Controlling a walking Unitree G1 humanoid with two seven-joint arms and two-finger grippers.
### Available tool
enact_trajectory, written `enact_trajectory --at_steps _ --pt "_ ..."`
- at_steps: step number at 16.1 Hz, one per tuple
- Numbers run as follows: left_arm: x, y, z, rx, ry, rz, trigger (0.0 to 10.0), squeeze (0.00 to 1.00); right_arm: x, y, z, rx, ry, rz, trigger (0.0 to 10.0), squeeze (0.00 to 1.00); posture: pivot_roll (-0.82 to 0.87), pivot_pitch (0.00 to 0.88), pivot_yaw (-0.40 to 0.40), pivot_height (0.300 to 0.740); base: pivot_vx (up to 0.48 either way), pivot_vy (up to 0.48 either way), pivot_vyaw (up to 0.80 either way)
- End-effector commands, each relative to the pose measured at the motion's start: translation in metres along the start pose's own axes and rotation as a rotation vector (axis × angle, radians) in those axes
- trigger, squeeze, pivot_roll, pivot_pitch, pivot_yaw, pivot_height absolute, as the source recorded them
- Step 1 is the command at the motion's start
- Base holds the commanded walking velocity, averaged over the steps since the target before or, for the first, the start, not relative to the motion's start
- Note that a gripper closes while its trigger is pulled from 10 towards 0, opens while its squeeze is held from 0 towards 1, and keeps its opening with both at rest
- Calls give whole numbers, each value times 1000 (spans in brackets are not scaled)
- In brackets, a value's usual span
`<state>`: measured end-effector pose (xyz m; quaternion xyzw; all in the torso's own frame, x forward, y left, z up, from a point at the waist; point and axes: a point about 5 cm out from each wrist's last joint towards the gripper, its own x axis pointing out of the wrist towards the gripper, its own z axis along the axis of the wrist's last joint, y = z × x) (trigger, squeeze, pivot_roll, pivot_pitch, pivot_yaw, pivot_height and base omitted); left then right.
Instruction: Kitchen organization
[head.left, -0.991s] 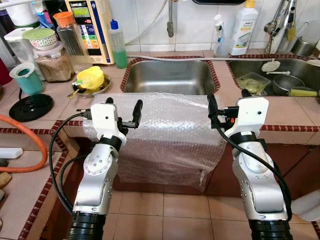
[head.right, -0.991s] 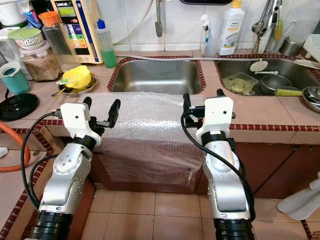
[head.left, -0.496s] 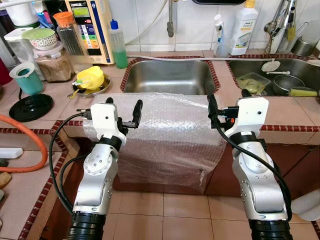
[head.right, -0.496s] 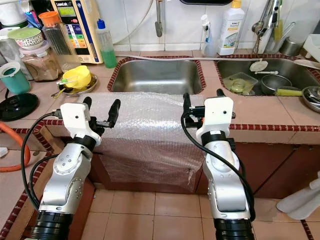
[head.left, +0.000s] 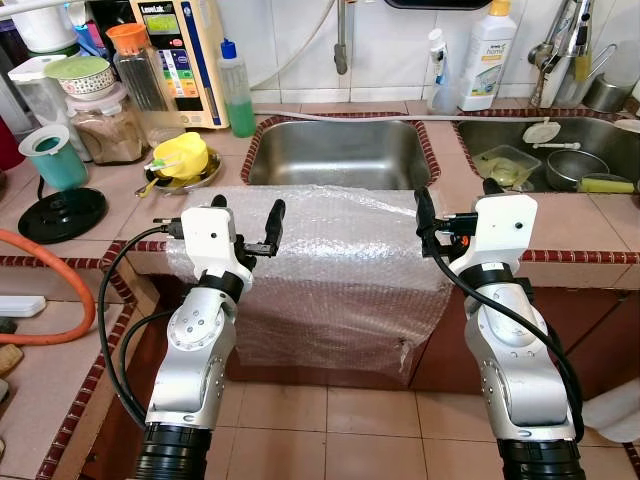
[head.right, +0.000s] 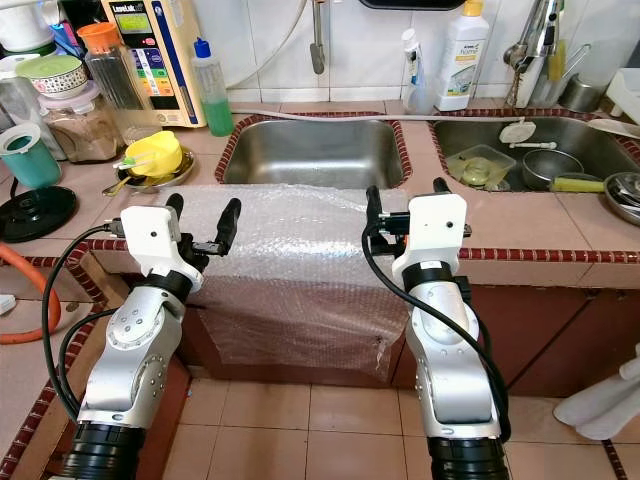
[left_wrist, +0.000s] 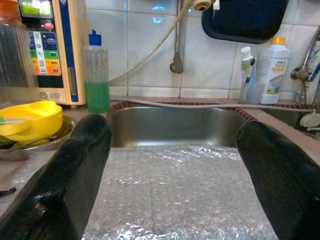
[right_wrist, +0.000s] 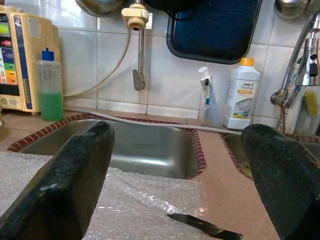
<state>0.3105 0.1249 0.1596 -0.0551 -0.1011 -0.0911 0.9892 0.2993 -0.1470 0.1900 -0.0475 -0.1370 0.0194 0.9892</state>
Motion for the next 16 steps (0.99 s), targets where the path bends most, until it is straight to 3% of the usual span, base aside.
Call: enact_trajectory --at_steps 1,6,7,8,16 --pt "2 2 4 15 -6 6 10000 0 0 0 -1 0 11 0 10000 0 67 0 86 740 0 0 0" --pt "2 2 4 15 -6 6 10000 0 0 0 -1 0 11 0 10000 0 67 0 86 740 0 0 0" --pt "2 1 3 14 -6 5 10000 0 0 0 -1 1 14 -2 10000 0 0 0 0 740 0 0 0" --pt "4 2 6 23 -16 15 10000 0 -1 2 -3 16 19 4 10000 0 61 0 98 740 0 0 0" --pt "7 2 9 35 -20 27 10000 0 -5 3 -5 43 31 10 10000 0 60 0 101 740 0 0 0"
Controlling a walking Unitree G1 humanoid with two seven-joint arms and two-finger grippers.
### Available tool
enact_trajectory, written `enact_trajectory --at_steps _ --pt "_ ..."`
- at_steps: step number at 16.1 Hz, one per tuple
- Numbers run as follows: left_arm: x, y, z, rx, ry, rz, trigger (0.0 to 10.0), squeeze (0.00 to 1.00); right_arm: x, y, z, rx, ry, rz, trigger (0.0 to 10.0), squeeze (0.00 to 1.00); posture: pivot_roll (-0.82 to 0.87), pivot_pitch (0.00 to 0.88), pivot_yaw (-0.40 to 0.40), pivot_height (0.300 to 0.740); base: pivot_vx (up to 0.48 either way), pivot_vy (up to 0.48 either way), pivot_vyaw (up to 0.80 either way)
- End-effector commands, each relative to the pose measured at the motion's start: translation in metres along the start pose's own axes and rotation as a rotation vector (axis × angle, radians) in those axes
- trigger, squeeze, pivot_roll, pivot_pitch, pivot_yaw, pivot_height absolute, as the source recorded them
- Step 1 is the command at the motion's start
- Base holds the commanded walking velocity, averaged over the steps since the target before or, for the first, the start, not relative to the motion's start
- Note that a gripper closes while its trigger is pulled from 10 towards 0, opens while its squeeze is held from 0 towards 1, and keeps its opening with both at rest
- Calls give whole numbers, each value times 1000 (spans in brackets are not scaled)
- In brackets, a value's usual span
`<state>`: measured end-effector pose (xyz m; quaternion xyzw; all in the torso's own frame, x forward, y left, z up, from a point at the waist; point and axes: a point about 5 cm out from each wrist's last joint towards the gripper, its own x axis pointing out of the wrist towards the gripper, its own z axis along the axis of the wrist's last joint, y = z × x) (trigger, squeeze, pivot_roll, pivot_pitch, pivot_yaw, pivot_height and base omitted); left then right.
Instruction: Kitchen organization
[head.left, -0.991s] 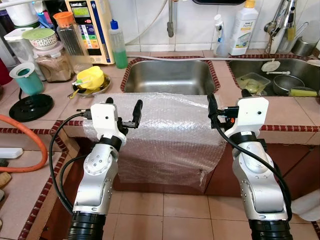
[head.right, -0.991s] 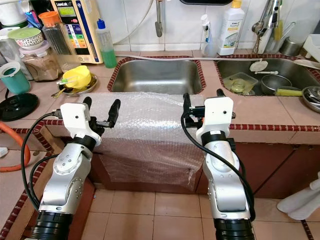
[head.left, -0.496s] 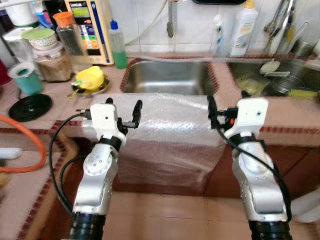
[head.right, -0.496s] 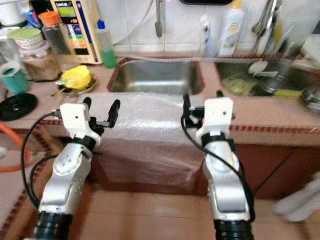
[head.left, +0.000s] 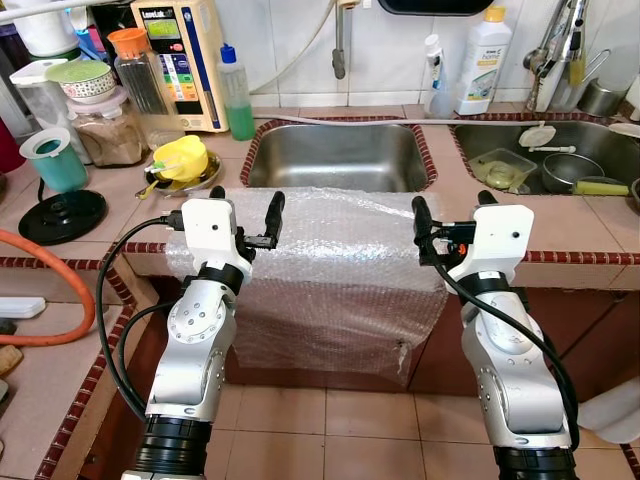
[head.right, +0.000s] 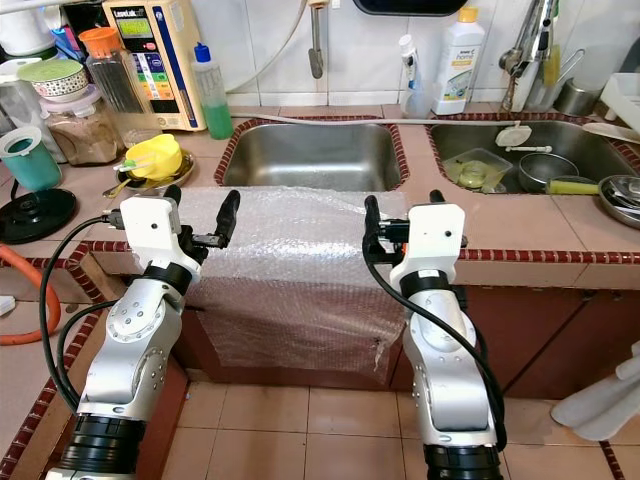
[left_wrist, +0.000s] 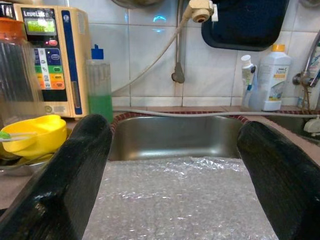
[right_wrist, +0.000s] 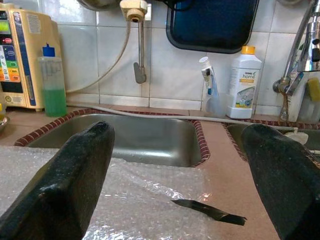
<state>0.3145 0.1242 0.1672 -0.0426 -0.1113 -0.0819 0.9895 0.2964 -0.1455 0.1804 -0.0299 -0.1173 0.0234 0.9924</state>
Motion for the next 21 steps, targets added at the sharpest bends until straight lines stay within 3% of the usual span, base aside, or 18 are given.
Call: enact_trajectory --at_steps 1,18,21 --pt "1 2 3 6 -1 12 10000 0 1 0 3 6 -8 5 10000 0 59 0 101 740 0 0 0" --pt "0 1 5 9 -13 -30 10000 0 0 1 4 12 -11 13 10000 0 59 0 105 740 0 0 0" --pt "0 1 5 9 -13 -31 10000 0 0 1 4 12 -10 19 10000 0 58 0 103 740 251 0 0"
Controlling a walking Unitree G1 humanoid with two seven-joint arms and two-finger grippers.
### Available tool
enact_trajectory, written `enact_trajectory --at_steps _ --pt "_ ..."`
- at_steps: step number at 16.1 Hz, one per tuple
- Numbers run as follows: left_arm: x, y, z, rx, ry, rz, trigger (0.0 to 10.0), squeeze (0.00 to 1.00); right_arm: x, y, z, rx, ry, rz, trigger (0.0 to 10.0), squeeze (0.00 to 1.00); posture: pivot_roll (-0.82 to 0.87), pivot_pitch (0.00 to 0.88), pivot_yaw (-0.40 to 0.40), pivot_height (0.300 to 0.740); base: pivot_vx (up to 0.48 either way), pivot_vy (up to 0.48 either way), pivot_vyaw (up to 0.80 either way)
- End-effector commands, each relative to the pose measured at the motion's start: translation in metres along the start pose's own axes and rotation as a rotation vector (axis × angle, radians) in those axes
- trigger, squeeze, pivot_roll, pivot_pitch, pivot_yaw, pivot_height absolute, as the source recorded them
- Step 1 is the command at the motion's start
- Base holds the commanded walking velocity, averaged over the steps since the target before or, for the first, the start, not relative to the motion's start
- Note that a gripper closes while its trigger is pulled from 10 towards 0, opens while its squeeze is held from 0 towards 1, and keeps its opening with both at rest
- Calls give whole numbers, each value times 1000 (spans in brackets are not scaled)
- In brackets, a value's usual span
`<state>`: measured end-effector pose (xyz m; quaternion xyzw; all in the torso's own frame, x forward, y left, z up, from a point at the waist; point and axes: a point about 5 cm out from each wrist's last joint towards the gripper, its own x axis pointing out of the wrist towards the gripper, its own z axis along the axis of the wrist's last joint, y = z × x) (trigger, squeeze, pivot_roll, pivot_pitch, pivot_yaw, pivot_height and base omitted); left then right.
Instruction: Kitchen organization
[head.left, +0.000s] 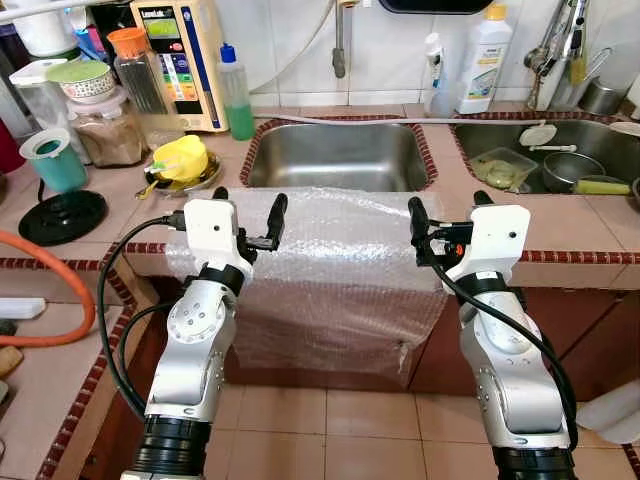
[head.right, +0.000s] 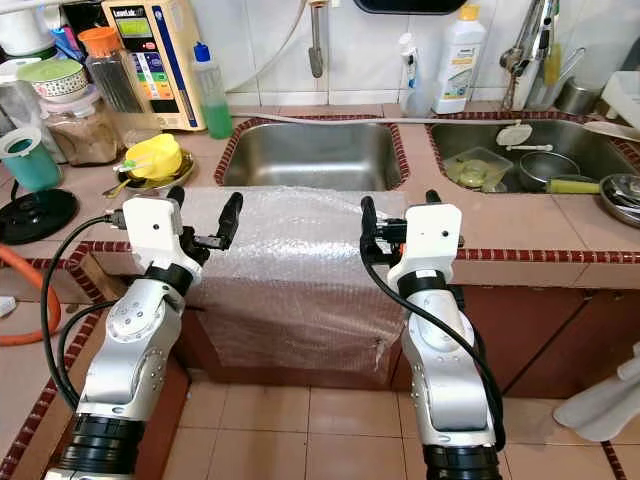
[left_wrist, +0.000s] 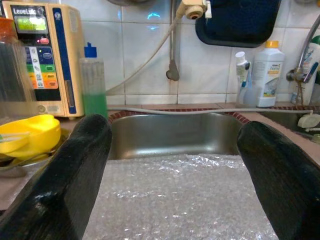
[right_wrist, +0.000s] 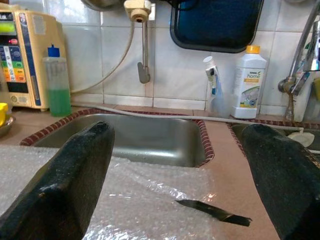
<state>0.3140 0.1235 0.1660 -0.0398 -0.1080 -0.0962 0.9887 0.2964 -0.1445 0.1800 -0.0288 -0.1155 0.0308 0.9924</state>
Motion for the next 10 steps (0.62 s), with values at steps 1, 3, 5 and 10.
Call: enact_trajectory --at_steps 1,3,5,10 --pt "1 1 6 8 -22 -3 10000 0 0 0 4 8 -14 6 10000 0 58 0 103 740 277 0 0" --pt "0 2 5 5 -22 -4 10000 0 0 1 4 7 -14 9 10000 0 59 0 102 740 296 0 0" --pt "0 2 5 3 -23 -7 10000 0 1 2 4 9 -15 14 10000 0 59 0 102 740 336 0 0" --pt "-1 2 5 3 -22 -9 10000 0 1 2 5 9 -15 16 10000 0 60 0 100 740 356 0 0"
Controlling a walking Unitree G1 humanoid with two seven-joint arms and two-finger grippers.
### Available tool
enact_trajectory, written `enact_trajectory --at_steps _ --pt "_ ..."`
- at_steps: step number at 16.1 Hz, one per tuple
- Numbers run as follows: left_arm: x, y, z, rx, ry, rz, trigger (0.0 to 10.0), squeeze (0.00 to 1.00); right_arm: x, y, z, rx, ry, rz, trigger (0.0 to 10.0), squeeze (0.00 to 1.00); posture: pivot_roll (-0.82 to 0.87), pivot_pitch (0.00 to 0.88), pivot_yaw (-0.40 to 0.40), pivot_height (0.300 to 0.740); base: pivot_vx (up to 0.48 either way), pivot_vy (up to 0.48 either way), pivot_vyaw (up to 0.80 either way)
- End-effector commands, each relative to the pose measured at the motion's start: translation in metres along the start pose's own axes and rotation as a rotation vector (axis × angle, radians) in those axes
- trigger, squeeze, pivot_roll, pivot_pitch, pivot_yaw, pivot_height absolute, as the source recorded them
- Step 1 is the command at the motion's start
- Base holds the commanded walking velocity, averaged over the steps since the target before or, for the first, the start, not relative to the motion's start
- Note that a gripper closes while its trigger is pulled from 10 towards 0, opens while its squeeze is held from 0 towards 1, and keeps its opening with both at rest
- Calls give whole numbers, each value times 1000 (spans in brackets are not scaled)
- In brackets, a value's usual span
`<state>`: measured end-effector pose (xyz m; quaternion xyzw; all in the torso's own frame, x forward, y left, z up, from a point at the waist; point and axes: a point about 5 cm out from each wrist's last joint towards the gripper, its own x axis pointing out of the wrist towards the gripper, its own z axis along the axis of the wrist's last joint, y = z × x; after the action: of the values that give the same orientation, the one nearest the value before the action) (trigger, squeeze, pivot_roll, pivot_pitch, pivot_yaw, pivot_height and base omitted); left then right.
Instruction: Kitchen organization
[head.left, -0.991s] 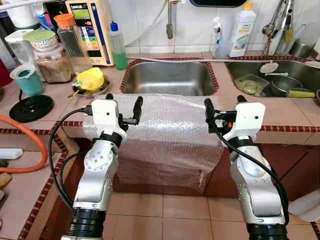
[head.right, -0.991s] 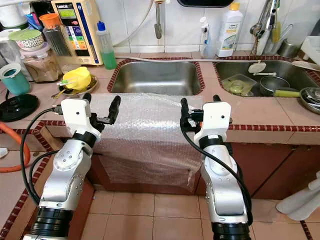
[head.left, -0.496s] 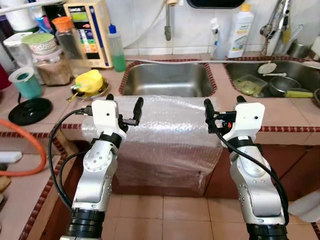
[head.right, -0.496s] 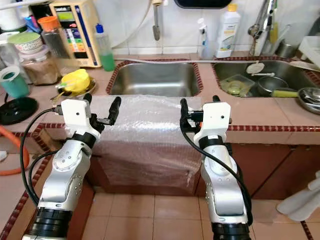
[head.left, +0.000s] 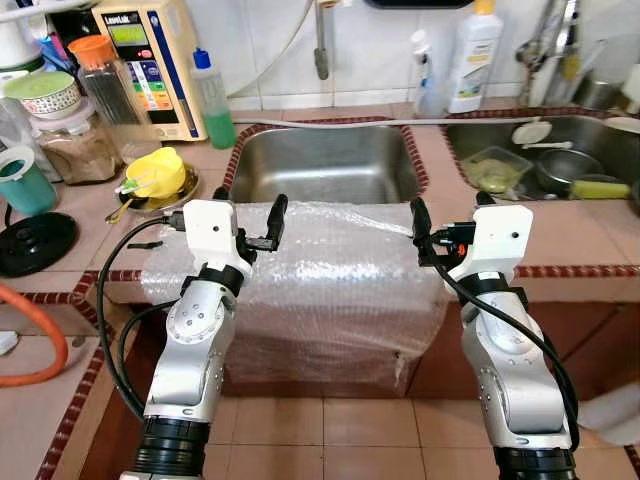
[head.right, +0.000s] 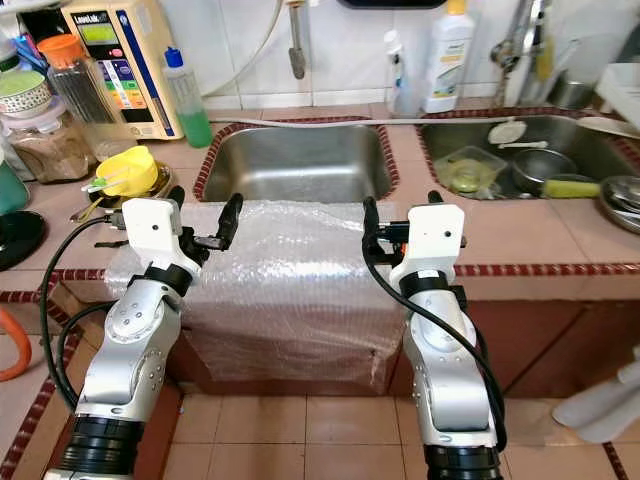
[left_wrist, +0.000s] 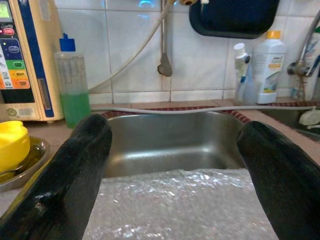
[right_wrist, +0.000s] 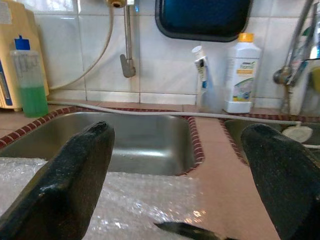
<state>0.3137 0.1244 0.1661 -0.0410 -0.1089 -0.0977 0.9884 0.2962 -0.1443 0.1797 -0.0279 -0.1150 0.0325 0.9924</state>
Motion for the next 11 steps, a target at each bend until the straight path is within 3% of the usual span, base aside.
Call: enact_trajectory --at_steps 1,11 --pt "0 1 5 5 -19 -8 10000 0 1 2 4 7 -15 12 10000 0 60 0 100 740 356 0 0" --pt "-1 -1 4 0 -20 -9 10000 0 0 2 4 6 -10 14 10000 0 57 0 101 740 363 0 0"
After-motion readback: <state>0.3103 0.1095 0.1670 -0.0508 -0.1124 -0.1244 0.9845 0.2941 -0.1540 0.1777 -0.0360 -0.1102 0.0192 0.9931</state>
